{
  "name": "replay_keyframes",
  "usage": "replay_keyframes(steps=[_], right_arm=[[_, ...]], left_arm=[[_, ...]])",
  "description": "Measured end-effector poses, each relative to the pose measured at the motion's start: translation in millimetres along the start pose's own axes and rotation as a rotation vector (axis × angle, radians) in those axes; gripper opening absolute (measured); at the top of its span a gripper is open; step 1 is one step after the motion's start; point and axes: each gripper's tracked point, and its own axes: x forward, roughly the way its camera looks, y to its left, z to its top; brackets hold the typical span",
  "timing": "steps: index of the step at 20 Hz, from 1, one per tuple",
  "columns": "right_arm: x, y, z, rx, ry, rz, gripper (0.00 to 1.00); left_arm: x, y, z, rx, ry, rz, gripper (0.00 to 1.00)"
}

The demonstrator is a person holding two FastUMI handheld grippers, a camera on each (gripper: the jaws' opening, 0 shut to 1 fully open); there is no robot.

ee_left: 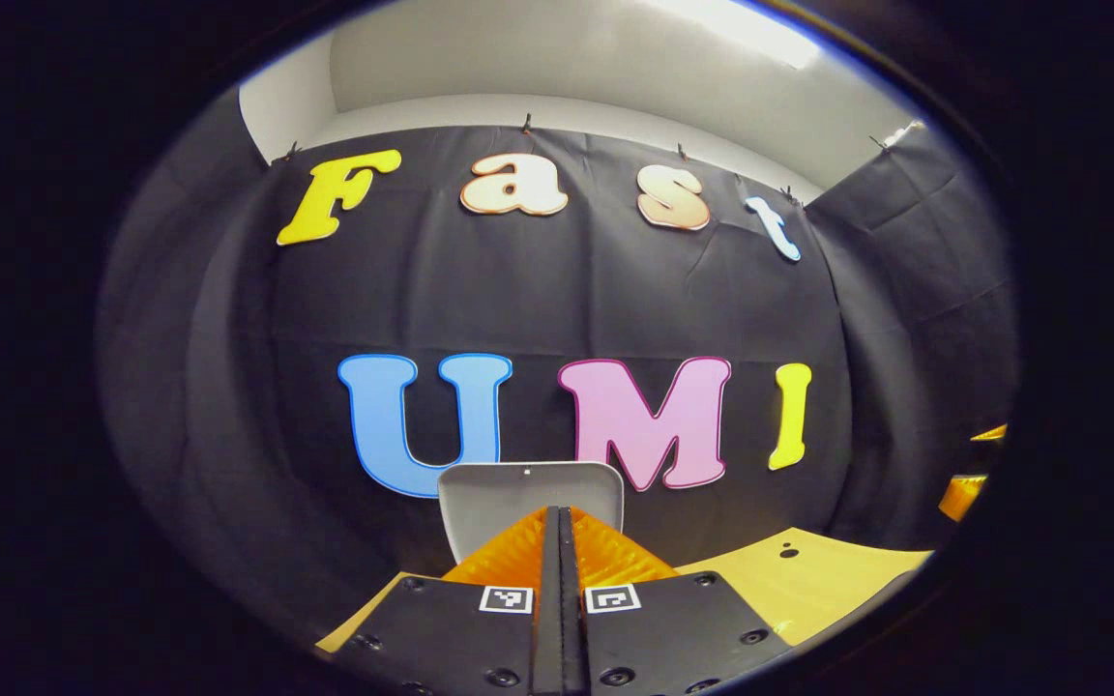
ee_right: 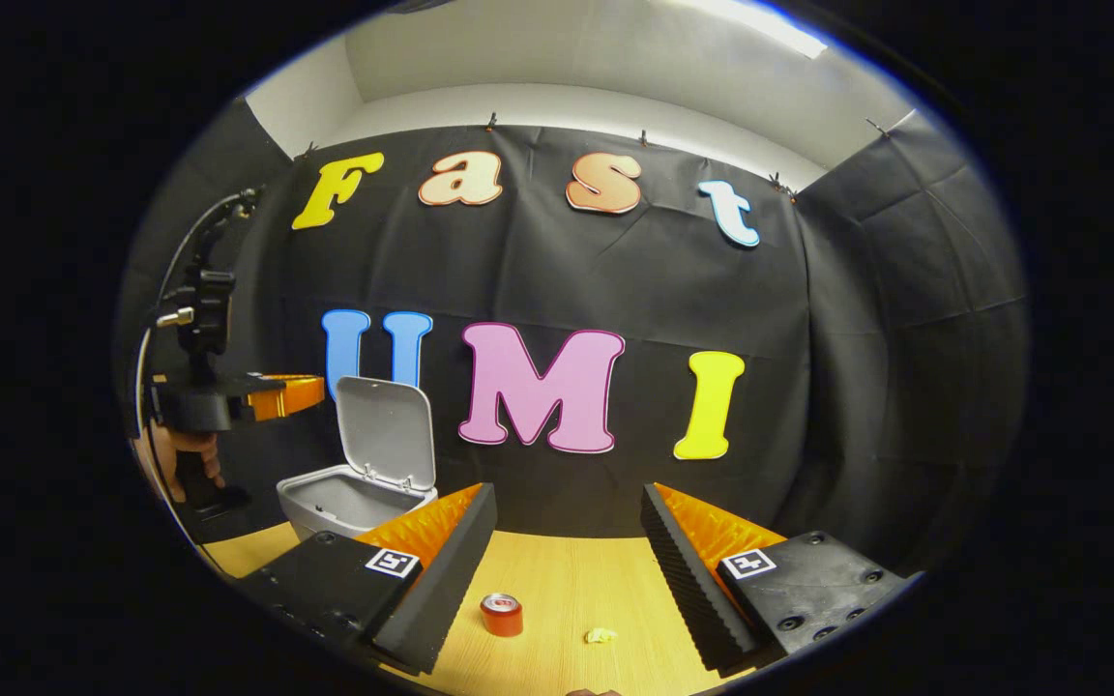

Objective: Press the lid of the desktop garbage bin to open it, pick up the crumpled paper on the desktop and throw it into the bin, then pick up the pop can on the desktop and drop it into the bin, and finally close the garbage bin lid.

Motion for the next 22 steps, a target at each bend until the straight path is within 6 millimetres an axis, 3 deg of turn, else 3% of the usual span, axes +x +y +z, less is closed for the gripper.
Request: replay_keyframes(steps=[6,10,11,13,16,22], right_arm=[[-1,3,1,0.009,-0.001,-0.001,0.97],[2,0,-8,0.018,0.022,-0.009,0.97],[2,-2,-10,0.020,0.029,-0.011,0.97],[4,-4,-16,0.020,0.044,-0.013,0.97],[9,-9,-28,0.011,0.073,-0.014,0.97],[43,-20,-80,0.026,0.243,0.020,0.97]], left_arm=[[-45,-27,18,0.030,0.004,-0.045,0.07],[-59,-53,0,-0.024,0.077,-0.096,0.28],[-62,-60,-2,-0.033,0.087,-0.112,0.45],[-65,-66,-5,-0.041,0.077,-0.120,0.96],[-69,-74,-4,-0.038,0.059,-0.126,0.93],[-68,-79,-19,-0.071,0.095,-0.095,0.93]])
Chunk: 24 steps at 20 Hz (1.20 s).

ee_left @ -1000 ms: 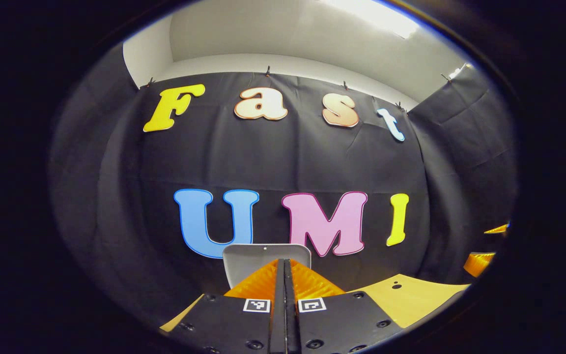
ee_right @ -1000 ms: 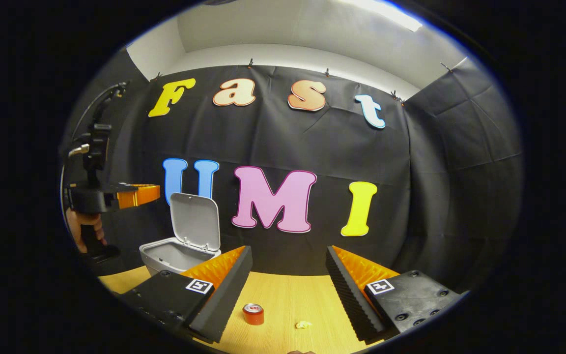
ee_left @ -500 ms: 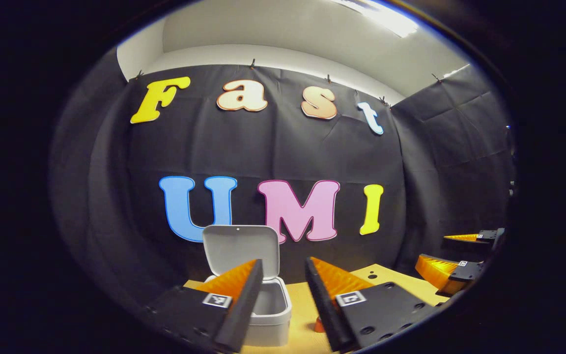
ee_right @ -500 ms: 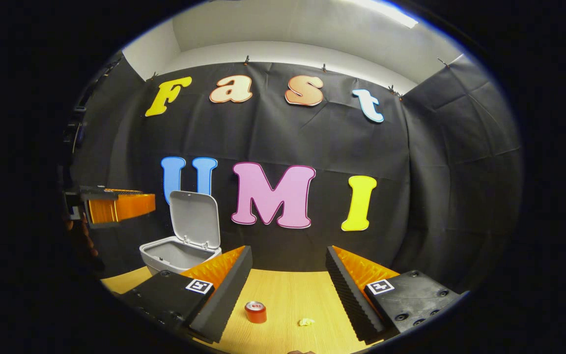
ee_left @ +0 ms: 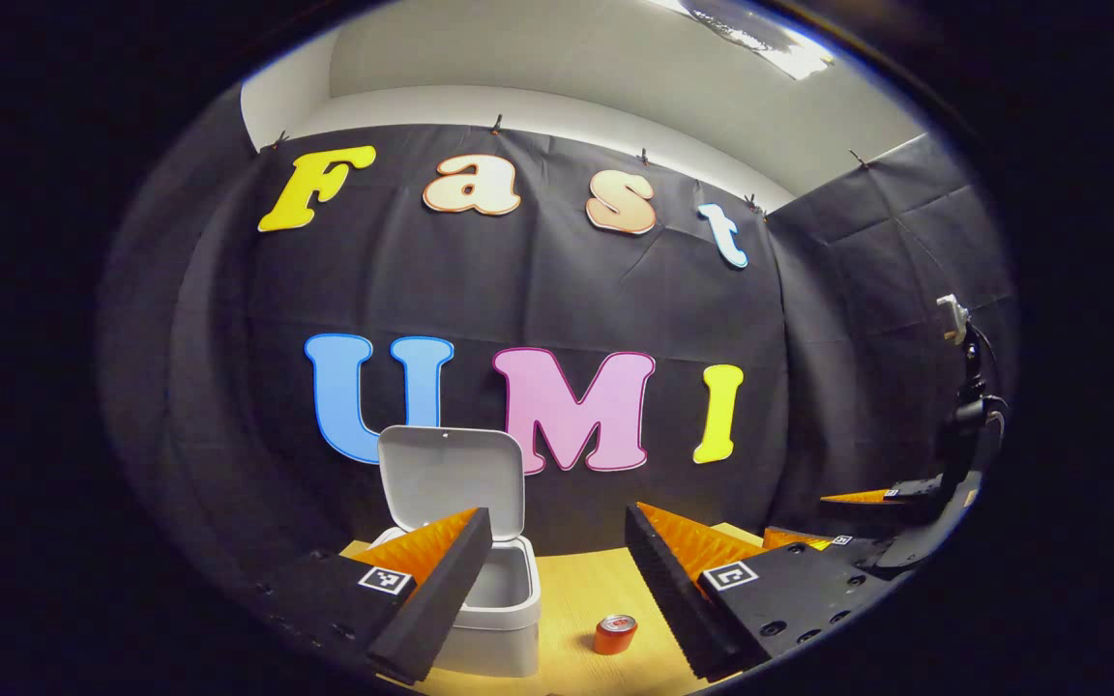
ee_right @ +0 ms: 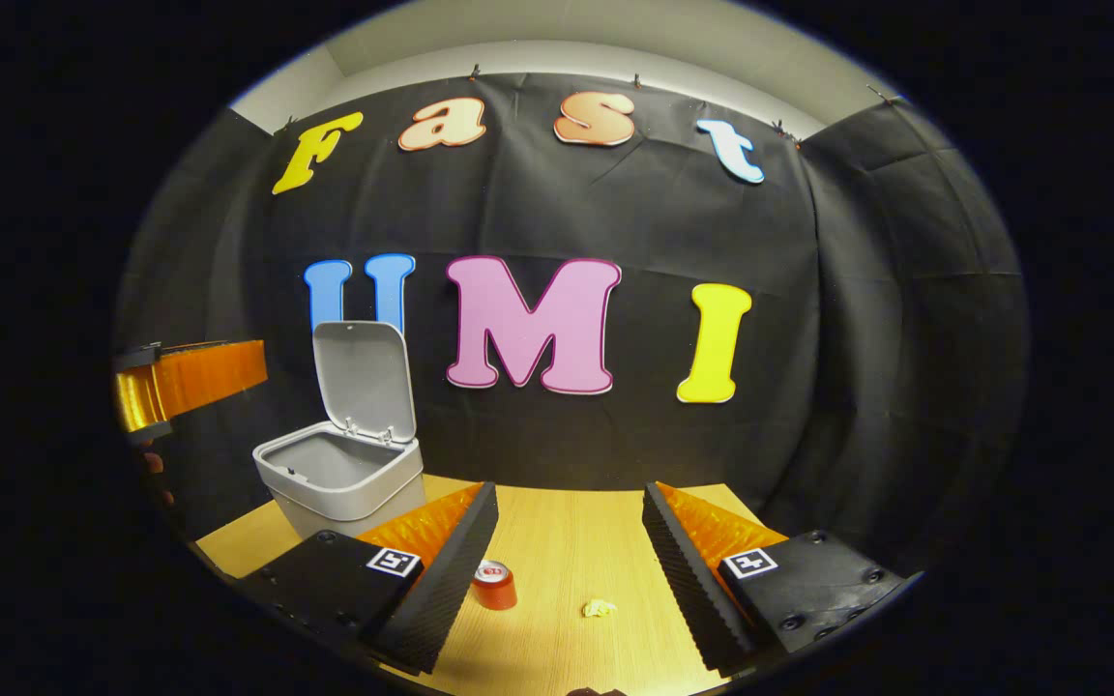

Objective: Press the lid of the desktop garbage bin to open it, pick up the crumpled paper on the desktop and throw it into the bin, then pick up the pop can on the desktop and drop it into the bin, and finally close the garbage bin lid.

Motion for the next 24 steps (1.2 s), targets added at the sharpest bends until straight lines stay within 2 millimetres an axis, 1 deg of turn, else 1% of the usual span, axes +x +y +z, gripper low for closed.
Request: replay_keyframes(steps=[1,2,3,5,6,7,10,11,13,15,18,22,24], right_arm=[[10,-1,-9,-0.012,0.035,0.011,0.97],[19,-3,-21,-0.025,0.079,0.024,0.97],[29,-5,-36,-0.029,0.138,0.042,0.98],[46,-11,-59,-0.027,0.214,0.075,0.98],[52,-10,-78,-0.032,0.280,0.101,0.97],[62,-12,-102,-0.043,0.353,0.124,0.98],[73,-21,-146,-0.068,0.466,0.165,0.98],[77,-24,-158,-0.070,0.505,0.175,0.98],[93,-33,-178,-0.061,0.567,0.191,0.98],[104,-37,-201,-0.047,0.650,0.220,0.98],[122,-42,-234,-0.048,0.735,0.243,0.98],[133,-42,-279,-0.064,0.848,0.269,0.98],[139,-41,-299,-0.064,0.898,0.266,0.98]], left_arm=[[1,2,-8,-0.002,0.023,0.018,0.93],[1,3,-12,-0.003,0.033,0.032,0.93],[3,4,-16,-0.008,0.043,0.042,0.93],[6,9,-27,-0.003,0.070,0.073,0.93],[5,12,-33,0.001,0.084,0.092,0.93],[6,13,-37,0.000,0.095,0.110,0.93],[4,16,-50,-0.020,0.131,0.173,0.94],[5,18,-57,-0.037,0.147,0.195,0.93],[2,19,-64,-0.082,0.167,0.240,0.94],[0,21,-70,-0.113,0.187,0.292,0.94],[-8,25,-75,-0.110,0.201,0.347,0.95],[-17,23,-90,-0.083,0.238,0.372,0.95],[-19,22,-93,-0.091,0.249,0.379,0.95]])
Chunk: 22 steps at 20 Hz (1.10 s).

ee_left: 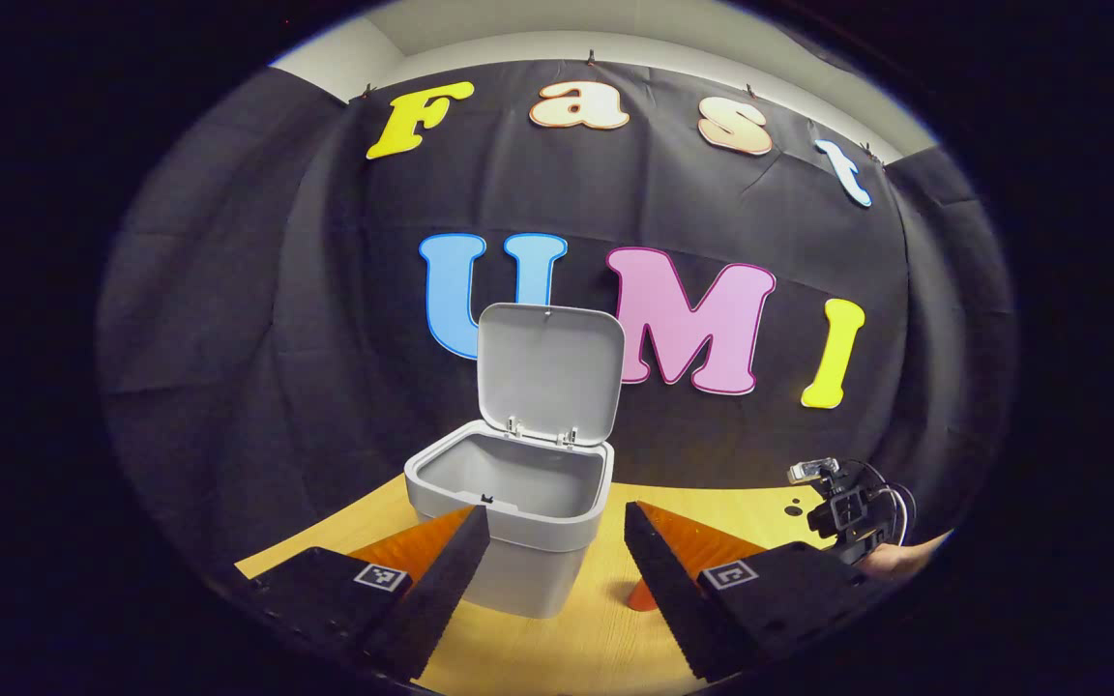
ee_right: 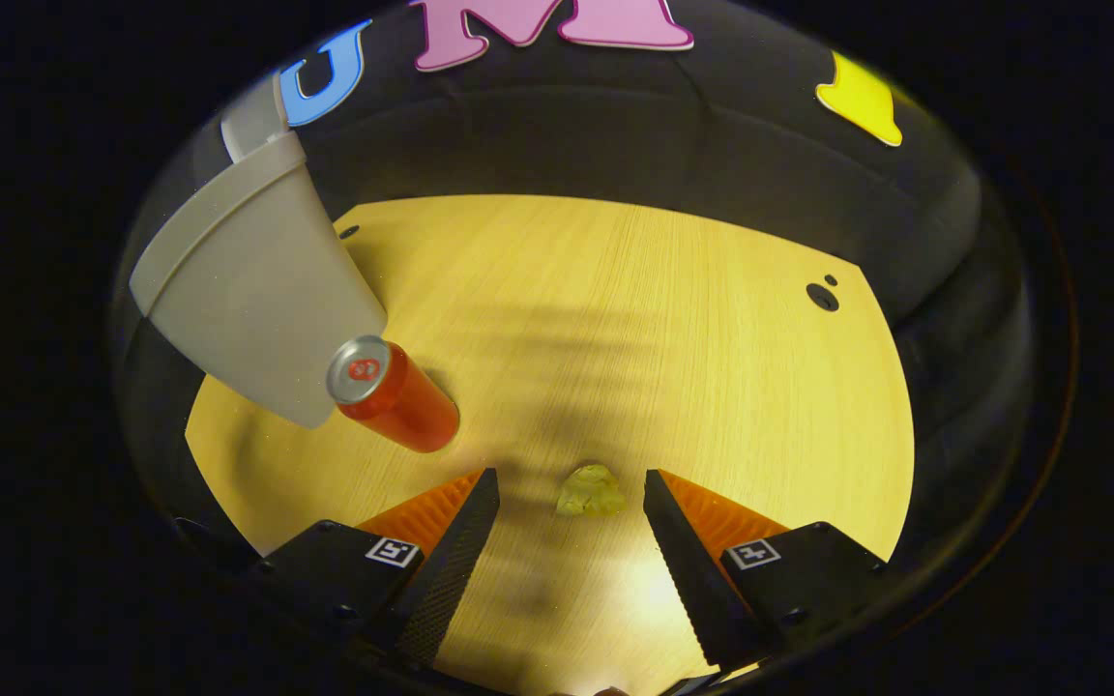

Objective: Press the lid of the desktop garbage bin to open it, pick up the crumpled paper on the desktop and throw it into the bin, then pick up the pop can on the desktop and drop it into the bin, and finally close the garbage bin lid.

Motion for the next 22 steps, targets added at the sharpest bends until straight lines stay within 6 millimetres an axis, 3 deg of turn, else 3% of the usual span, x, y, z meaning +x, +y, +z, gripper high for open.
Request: replay_keyframes(steps=[2,8,14,17,19,22], right_arm=[[20,0,-7,0.007,0.046,0.003,0.99],[51,-14,-32,0.041,0.152,-0.025,0.98],[58,-21,-34,0.054,0.152,-0.038,0.90],[57,-24,-36,0.027,0.158,-0.050,0.73],[57,-25,-36,0.021,0.162,-0.049,0.40],[53,-22,-35,0.025,0.154,-0.048,0.42]], left_arm=[[2,-1,1,0.007,0.002,0.006,0.95],[4,-1,3,0.064,-0.006,0.019,0.95],[7,-10,5,0.047,-0.008,0.020,0.95],[6,-15,4,0.061,-0.005,0.009,0.95],[5,-17,7,0.067,-0.011,0.000,0.95],[5,-18,6,0.079,-0.005,-0.022,0.95]])
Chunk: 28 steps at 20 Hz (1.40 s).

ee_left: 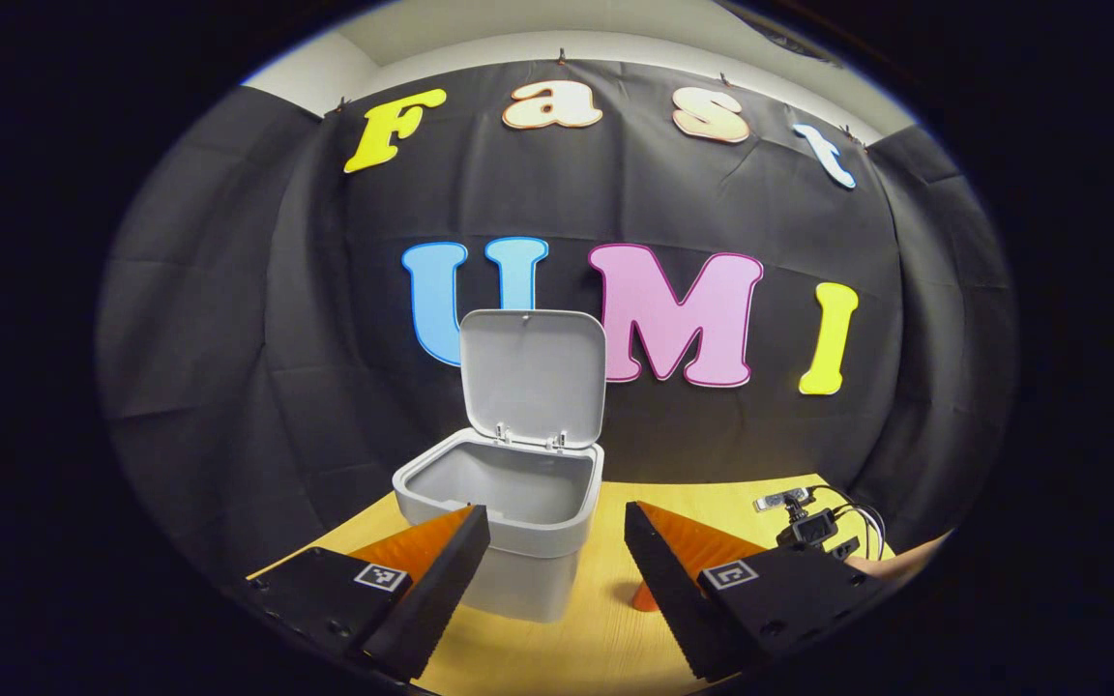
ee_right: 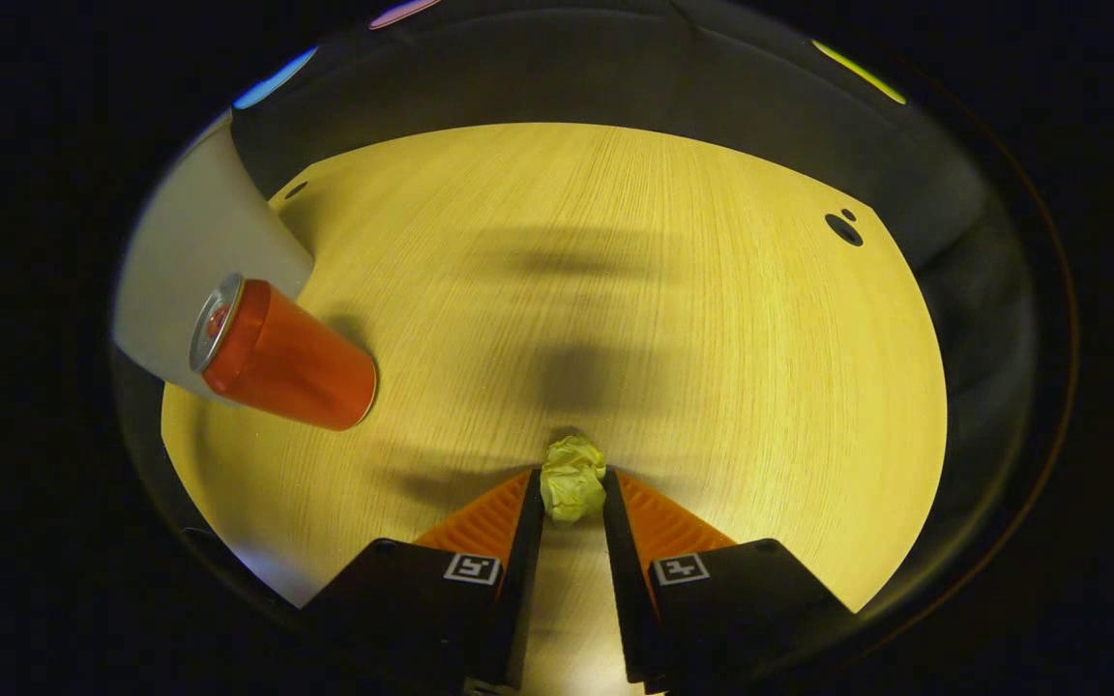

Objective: Press the lid of the desktop garbage bin to open it, pick up the crumpled paper on the desktop and throw it into the bin, then pick up the pop can on the desktop and drop it into the bin, and finally close the garbage bin lid.

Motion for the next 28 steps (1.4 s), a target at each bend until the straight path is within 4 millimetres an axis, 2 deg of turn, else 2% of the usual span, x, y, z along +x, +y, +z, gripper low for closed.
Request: replay_keyframes(steps=[2,7,9,11,15,16,18,20,22,26,28], right_arm=[[-9,-3,8,0.016,-0.038,-0.007,0.43],[-55,-16,30,0.085,-0.137,-0.006,0.42],[-77,-14,33,0.115,-0.158,-0.001,0.42],[-105,-10,45,0.144,-0.207,0.009,0.42],[-151,9,88,0.179,-0.314,0.061,0.42],[-161,17,97,0.189,-0.337,0.079,0.42],[-186,49,115,0.176,-0.372,0.126,0.42],[-203,74,132,0.126,-0.400,0.158,0.42],[-219,111,152,0.070,-0.434,0.205,0.42],[-241,188,184,-0.042,-0.479,0.308,0.41],[-244,225,195,-0.102,-0.487,0.340,0.42]], left_arm=[[-1,3,-1,0.008,0.007,-0.023,0.95],[-3,9,0,0.001,0.001,-0.065,0.95],[-2,13,0,-0.009,-0.005,-0.081,0.95],[-5,21,-3,-0.022,-0.004,-0.091,0.95],[-13,40,-19,0.018,0.009,-0.083,0.95],[-17,45,-23,0.020,0.013,-0.087,0.95],[-25,54,-32,0.001,0.028,-0.090,0.95],[-29,65,-37,-0.029,0.042,-0.076,0.95],[-34,75,-42,-0.059,0.049,-0.061,0.95],[-44,100,-41,-0.050,0.043,-0.023,0.95],[-50,115,-39,-0.022,0.027,0.004,0.95]])
